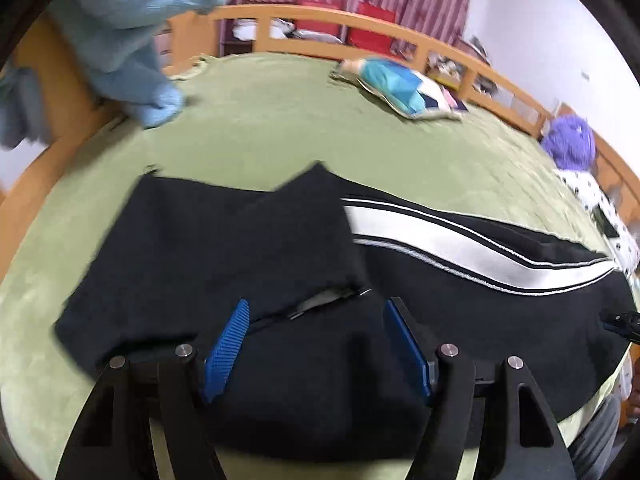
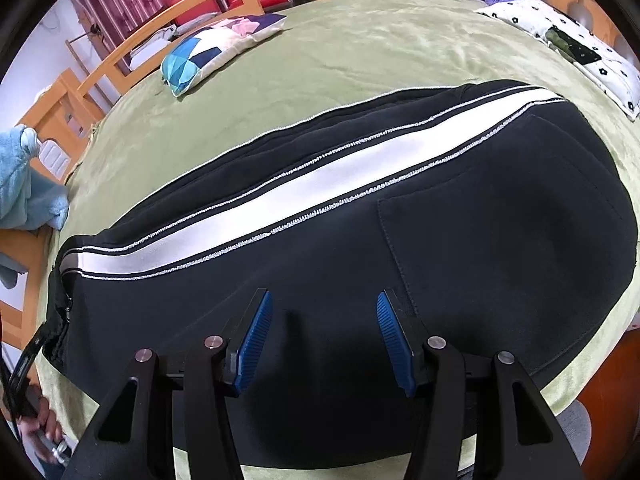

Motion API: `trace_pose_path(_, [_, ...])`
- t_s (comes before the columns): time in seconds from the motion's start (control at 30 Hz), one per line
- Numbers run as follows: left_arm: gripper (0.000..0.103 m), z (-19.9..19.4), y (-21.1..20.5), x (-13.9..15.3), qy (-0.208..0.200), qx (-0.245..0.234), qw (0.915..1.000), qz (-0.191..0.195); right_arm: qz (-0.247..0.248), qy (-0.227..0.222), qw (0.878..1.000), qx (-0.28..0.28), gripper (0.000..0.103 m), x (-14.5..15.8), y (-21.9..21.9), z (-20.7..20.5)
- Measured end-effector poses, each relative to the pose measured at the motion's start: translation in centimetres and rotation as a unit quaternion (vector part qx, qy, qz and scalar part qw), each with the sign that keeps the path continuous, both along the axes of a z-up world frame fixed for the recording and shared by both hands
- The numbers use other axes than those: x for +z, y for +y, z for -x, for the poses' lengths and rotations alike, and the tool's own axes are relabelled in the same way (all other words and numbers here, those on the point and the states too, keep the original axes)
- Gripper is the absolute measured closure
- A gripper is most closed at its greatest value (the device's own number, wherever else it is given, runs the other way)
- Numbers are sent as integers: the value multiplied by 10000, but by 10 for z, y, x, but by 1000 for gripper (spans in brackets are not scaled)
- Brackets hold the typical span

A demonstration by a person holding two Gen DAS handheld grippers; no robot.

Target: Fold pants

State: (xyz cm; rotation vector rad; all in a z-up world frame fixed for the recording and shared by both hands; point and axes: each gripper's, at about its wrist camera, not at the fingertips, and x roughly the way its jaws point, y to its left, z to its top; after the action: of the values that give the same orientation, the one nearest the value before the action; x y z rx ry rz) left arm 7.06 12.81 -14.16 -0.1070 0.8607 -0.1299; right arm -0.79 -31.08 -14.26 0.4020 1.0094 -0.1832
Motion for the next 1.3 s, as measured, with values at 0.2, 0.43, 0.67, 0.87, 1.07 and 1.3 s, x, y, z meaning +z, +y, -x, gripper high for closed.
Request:
trace_pose_path(0.2, [80,-40,-15,-14,212,195,9991,-315,165,121,9998,-44,49,-2,-9,-5])
trace_pose_path(0.43, [90,-77,48,26,-162,1160,9931,45,56,115,9998,-136,49,-9,-30,-15])
trace_pose_path(0.67, [74,-111,79,59,141,2553,9574,-1340,29,-107,9991,-401,49,-1,-60,3])
trace_pose_path(0.87, [40,-88,51,78,-99,2277,9675,-1095,248,-416,9938,-999,44,15,-121,43])
trace_pose_path(1.07, [40,-75,-34,74,54,1287,9907,-445,-50,-559,9841,-1687,41,2,-190,81])
trace_pose_path(1.3, [39,-44,-117,83,-115,454,9984,-313,-1310,-904,9709,-1789,32,-38,-251,62])
